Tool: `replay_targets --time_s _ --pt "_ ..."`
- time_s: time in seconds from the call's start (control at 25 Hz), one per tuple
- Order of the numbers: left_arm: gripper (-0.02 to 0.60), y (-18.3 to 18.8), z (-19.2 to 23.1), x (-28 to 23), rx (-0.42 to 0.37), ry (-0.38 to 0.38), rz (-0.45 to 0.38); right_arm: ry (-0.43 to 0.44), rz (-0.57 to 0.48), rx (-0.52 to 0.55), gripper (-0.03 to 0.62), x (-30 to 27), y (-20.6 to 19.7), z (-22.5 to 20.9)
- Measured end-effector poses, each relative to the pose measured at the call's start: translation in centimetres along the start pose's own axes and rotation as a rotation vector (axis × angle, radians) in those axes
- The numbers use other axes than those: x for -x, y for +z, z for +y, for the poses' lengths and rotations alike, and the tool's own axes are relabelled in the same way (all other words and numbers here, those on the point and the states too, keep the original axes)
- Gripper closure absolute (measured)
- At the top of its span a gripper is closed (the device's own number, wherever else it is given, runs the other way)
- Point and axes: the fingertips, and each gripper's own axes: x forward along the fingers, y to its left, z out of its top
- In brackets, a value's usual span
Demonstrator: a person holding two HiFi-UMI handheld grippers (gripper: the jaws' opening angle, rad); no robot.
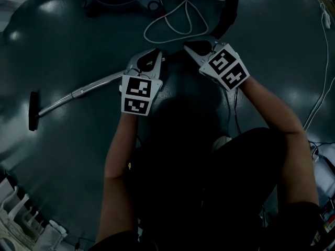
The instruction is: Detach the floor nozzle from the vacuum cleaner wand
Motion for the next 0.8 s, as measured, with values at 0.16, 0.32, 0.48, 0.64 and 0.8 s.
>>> replay_targets --time_s 0.16,0.32,0.48,0.64,0.8 --pt "0.571 0.0 0.9 1.2 0.079 0.069 -0.052 -0.087 -0.107 -0.110 0.597 1.0 1.3 -0.4" --pt "0.571 -0.6 2.0 2.8 0.121 0.105 -0.071 -0.153 -0.194 -0.167 0.597 2.2 2.7 -0.9" --pt "0.571 -1.3 3.3 3.8 0.157 0.155 -0.077 -0.197 -0.218 -0.225 0.597 2.9 2.4 -1.6" --pt "0.571 -1.3 3.7 4.1 0.195 0.187 -0.106 -0.231 -0.217 -0.243 0.597 3.2 1.7 -1.9" --pt "0.571 -1.1 3.7 3.8 0.216 0.195 -0.124 -0.246 -0.210 -0.247 0.597 3.2 1.6 -2.1"
